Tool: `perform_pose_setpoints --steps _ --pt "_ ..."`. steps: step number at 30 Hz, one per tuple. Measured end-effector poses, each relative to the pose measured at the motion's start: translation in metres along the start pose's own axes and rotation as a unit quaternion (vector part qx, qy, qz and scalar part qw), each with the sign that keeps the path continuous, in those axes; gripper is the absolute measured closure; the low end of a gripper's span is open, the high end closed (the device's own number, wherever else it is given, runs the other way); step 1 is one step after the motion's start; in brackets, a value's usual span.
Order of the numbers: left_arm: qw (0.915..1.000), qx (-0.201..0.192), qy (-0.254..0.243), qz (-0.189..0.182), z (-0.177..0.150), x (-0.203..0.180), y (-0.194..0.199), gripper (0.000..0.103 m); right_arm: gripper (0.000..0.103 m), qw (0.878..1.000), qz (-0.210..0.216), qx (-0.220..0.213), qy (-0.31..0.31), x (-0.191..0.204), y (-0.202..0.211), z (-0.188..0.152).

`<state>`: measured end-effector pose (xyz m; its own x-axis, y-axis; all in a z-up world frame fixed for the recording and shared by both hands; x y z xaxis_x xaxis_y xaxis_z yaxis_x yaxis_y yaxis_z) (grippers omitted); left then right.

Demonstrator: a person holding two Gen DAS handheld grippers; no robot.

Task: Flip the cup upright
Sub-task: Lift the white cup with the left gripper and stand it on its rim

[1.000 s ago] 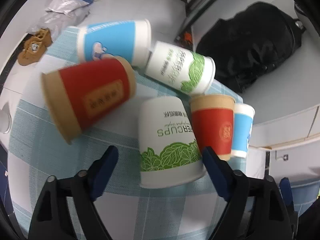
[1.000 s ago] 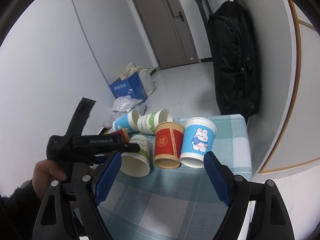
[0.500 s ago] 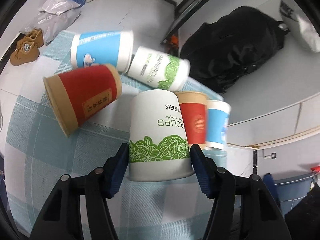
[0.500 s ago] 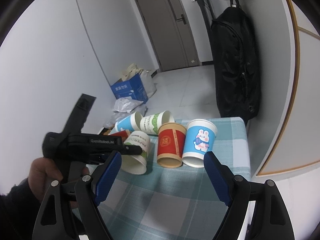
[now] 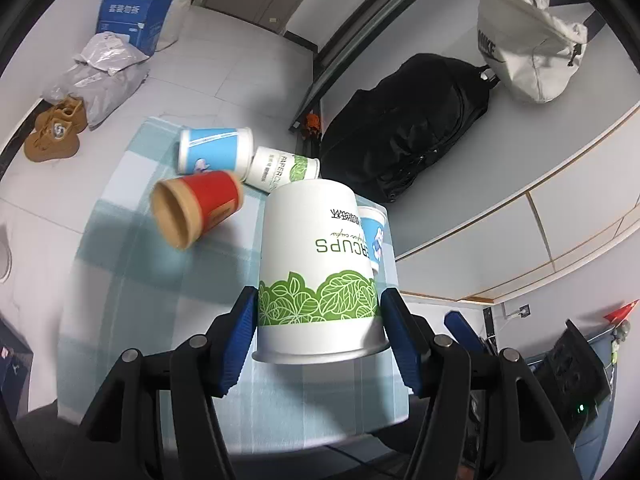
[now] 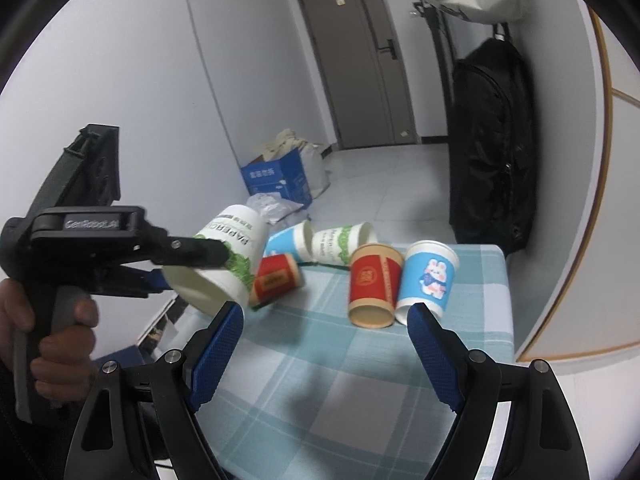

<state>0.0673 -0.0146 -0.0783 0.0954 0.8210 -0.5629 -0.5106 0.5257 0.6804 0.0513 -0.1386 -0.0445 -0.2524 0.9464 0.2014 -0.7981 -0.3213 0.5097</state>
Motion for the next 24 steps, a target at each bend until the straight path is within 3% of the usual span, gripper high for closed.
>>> perform_pose_setpoints --steps 8,24 --pt "0.9999 0.011 0.0 0.005 -0.031 0.022 0.009 0.046 0.019 1.0 -0.007 -0.004 0.019 0.015 0.012 -0.004" --pt "0.9967 0.07 0.004 0.04 -0.067 0.056 -0.038 0.046 0.019 0.998 -0.043 0.025 0.036 0.004 0.007 -0.027"
Point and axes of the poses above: each gripper's, at about its wrist camera, not at the fingertips, and y roughly against the way its jaws point, x to its left, z to its top, the point moved 9 cm from there along -y, roughly the way its jaws point, and after that the axes turned 5 degrees about -x, right-handed, at the moved point
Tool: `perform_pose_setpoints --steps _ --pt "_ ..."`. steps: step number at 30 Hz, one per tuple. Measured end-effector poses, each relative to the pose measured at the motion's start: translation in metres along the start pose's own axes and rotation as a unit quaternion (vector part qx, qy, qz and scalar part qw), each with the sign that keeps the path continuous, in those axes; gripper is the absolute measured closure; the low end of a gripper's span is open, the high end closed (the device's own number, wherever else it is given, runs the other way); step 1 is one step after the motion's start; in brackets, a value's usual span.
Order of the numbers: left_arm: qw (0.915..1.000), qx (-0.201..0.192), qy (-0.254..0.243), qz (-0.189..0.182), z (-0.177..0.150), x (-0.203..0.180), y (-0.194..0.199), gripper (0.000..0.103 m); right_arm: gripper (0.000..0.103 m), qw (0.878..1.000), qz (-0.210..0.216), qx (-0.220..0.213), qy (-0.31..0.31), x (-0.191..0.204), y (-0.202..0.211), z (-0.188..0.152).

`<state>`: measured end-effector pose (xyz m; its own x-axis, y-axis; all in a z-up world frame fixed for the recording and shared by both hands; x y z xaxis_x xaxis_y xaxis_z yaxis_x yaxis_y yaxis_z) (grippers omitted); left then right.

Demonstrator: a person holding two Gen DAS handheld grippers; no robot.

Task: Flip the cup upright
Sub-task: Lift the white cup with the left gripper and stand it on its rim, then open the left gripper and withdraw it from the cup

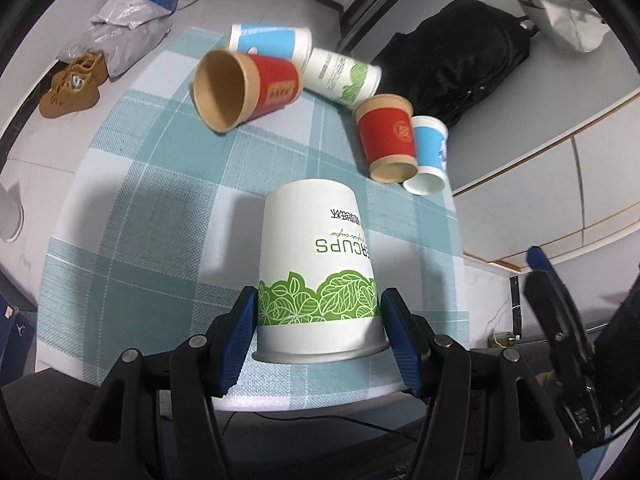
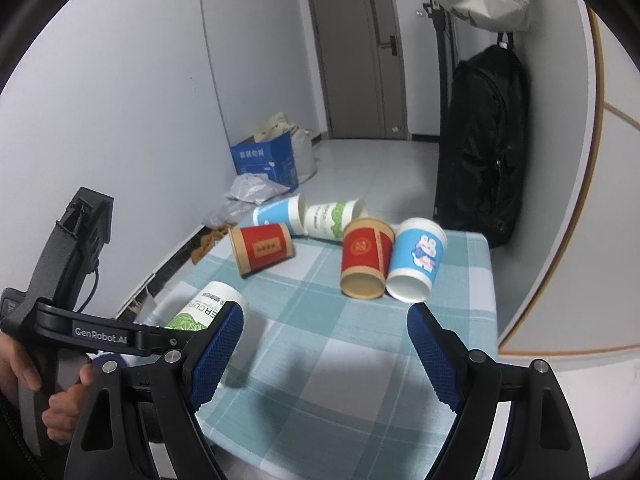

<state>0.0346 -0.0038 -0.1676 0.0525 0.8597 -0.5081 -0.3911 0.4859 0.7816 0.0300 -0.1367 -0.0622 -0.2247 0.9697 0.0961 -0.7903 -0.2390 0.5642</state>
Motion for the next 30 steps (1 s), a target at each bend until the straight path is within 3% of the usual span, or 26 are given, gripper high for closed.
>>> perform_pose_setpoints --steps 10,15,20,25,30 --pt "0.9996 0.008 -0.017 0.02 -0.003 0.005 -0.018 0.043 0.019 1.0 -0.002 0.012 -0.012 -0.006 -0.006 -0.004" --pt "0.9997 0.006 0.002 0.025 -0.001 0.008 -0.02 0.027 0.019 1.0 0.003 0.01 -0.016 -0.007 -0.004 -0.003" --pt "0.9998 -0.011 0.001 0.017 0.006 0.001 -0.012 0.021 0.019 1.0 0.005 0.009 -0.016 -0.007 -0.001 -0.004" --pt "0.9961 -0.078 -0.028 0.029 0.024 -0.015 0.026 0.021 0.019 1.0 0.006 0.0 -0.018 -0.008 0.003 -0.001" --pt "0.9739 -0.19 -0.097 0.078 0.043 -0.046 0.089 0.021 0.019 1.0 0.013 -0.012 -0.021 -0.005 0.007 0.005"
Point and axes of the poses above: each gripper's, at about its wrist camera, not at the fingertips, and y roughly against the way its jaws point, x to its left, z to its top, the point moved 9 cm from there along -y, roughly the way its jaws point, and after that the axes turned 5 degrees about -x, right-handed, at the moved point
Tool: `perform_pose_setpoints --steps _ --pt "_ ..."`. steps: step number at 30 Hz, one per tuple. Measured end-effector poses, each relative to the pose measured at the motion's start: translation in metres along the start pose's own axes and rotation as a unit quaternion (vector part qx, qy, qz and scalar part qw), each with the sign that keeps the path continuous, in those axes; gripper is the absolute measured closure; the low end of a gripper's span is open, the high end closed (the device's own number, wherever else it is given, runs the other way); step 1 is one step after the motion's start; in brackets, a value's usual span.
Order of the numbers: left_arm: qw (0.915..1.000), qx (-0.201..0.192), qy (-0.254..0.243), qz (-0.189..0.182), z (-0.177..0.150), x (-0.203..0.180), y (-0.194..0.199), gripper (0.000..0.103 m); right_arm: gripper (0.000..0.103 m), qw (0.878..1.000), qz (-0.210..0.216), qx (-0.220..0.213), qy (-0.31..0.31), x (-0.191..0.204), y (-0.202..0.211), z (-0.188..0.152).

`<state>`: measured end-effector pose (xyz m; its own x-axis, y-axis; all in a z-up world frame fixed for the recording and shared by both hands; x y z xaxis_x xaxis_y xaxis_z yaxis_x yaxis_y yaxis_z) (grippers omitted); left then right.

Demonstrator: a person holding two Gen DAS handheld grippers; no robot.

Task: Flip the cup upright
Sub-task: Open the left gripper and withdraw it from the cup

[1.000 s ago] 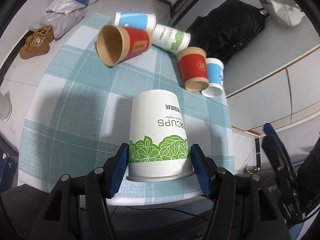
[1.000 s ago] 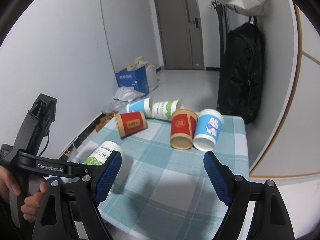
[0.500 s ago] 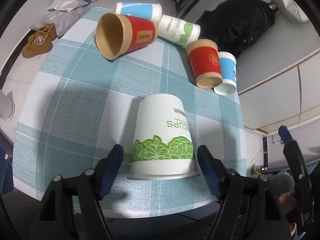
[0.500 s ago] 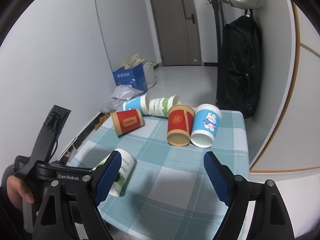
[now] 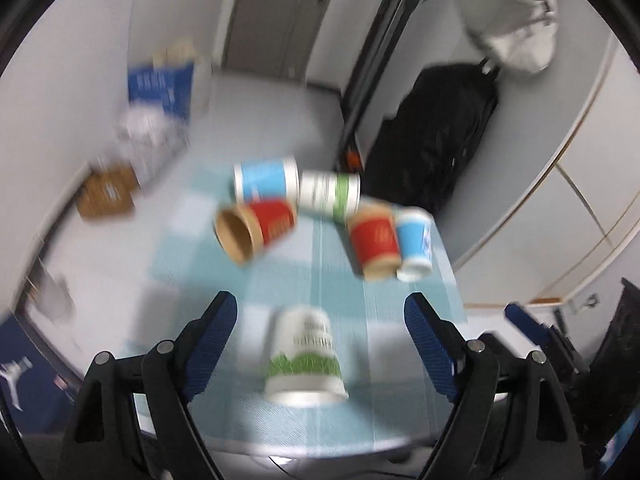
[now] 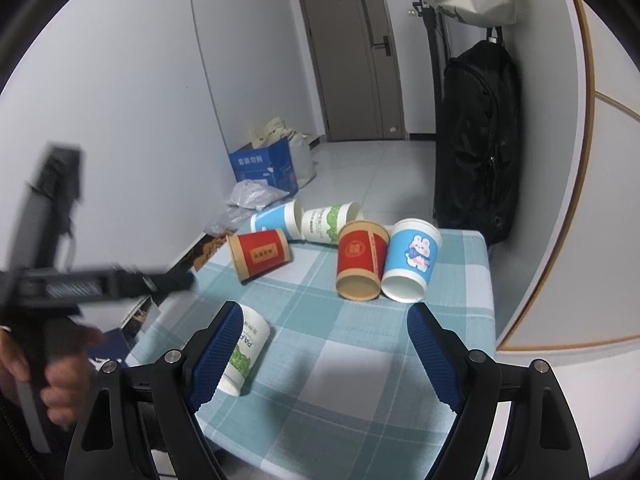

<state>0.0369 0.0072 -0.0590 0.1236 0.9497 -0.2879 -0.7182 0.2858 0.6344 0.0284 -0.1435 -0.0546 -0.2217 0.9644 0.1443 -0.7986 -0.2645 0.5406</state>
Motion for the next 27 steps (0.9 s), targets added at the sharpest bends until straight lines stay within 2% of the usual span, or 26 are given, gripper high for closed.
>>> perform_pose_setpoints --steps 3,8,13,17,20,22,27 --pt "0.9978 -0.052 -0.03 0.026 0.015 -0.005 0.03 0.021 0.019 1.0 0.015 0.002 -0.006 0.006 0.001 0.001" --pt "0.9932 -0.097 -0.033 0.055 0.019 0.007 0.047 0.02 0.019 0.999 0.036 -0.02 -0.003 0.018 0.008 0.009" --pt "0.9922 -0.108 -0.013 0.061 0.011 0.021 0.037 0.021 0.018 0.997 0.063 -0.04 0.009 0.035 0.015 0.014" --pt "0.991 -0.107 -0.029 0.074 0.006 0.024 0.036 0.02 0.018 0.996 0.077 -0.049 0.019 0.044 0.018 0.015" --pt "0.9914 -0.103 -0.023 0.078 0.003 0.03 0.034 0.013 0.018 0.995 0.084 -0.049 0.014 0.047 0.017 0.013" --pt "0.9905 -0.1 -0.03 0.09 0.0 0.032 0.032 0.012 0.019 0.996 0.081 -0.045 0.017 0.049 0.014 0.011" --pt "0.9907 -0.099 -0.029 0.088 -0.001 0.035 0.033 0.012 0.019 0.996 0.076 -0.042 0.02 0.047 0.007 0.011"
Point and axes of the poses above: each gripper's, at about its wrist camera, not at the fingertips, and y roughly against the way its jaws point, x to its left, z to its top, the point moved 9 cm from there along -y, roughly the way its jaws point, and after that the axes turned 5 degrees about -x, right-handed, at the moved point
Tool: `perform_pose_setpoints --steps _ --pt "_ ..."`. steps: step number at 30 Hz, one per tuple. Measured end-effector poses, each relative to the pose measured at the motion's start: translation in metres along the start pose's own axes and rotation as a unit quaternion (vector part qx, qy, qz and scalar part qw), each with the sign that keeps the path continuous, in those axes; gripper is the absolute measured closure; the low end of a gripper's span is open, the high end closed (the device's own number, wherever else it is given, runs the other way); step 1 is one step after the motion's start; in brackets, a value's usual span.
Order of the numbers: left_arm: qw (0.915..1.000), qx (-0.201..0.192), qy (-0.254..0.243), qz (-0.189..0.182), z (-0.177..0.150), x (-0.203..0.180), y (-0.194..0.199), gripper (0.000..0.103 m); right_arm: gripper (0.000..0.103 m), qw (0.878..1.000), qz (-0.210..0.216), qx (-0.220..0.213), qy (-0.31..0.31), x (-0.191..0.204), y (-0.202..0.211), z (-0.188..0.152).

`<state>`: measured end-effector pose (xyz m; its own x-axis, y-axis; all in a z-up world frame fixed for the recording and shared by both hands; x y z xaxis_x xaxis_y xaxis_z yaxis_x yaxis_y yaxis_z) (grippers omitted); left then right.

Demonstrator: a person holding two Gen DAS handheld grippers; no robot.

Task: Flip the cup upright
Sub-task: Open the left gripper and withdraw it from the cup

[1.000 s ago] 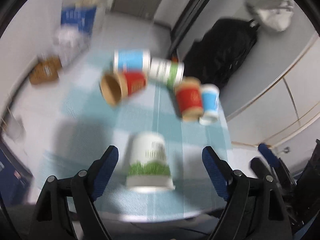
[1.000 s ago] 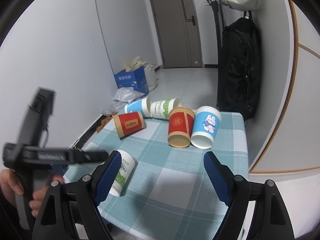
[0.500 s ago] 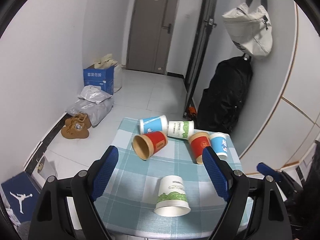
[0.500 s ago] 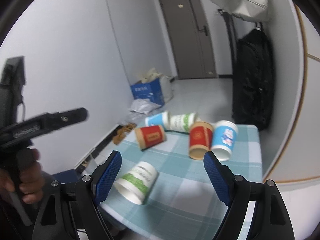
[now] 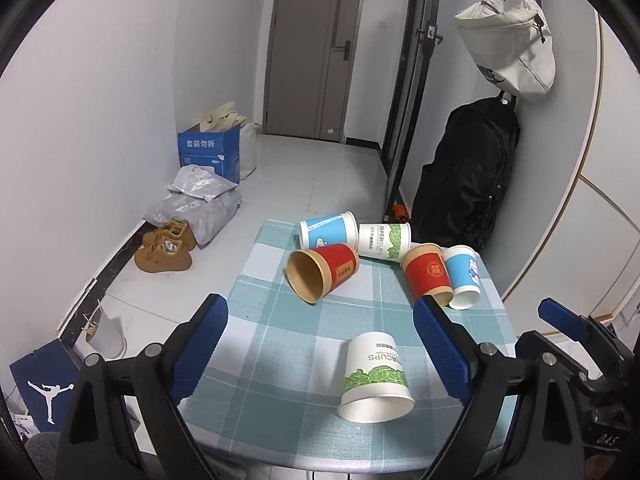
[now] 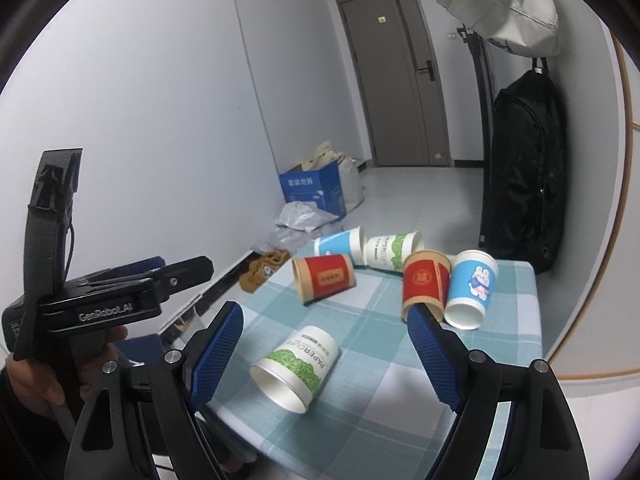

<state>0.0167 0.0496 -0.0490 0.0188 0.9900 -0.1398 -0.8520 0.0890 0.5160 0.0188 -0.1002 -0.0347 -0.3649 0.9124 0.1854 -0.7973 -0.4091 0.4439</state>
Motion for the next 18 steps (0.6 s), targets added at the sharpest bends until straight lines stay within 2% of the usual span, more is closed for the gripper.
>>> perform_pose_setpoints --steps 12,18 --pt "0.9998 0.015 0.003 -0.01 -0.003 -0.001 -0.006 0.011 0.019 1.0 0.0 0.003 0.016 0.004 -0.005 -0.001" --pt "0.9998 0.017 0.013 -0.003 -0.002 0.004 -0.006 0.011 0.019 0.999 0.005 0.005 0.033 0.01 -0.006 -0.004"
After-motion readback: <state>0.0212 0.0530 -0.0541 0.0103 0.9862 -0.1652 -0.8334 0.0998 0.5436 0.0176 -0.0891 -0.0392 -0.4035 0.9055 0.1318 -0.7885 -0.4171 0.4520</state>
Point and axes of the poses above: each gripper's, at about its wrist camera, not at the fingertips, and y roughly against the way its jaws point, x to its left, z to its top, the point moved 9 cm from there along -y, roughly the way its jaws point, and after that the axes turned 5 degrees about -x, right-handed, at the moved point
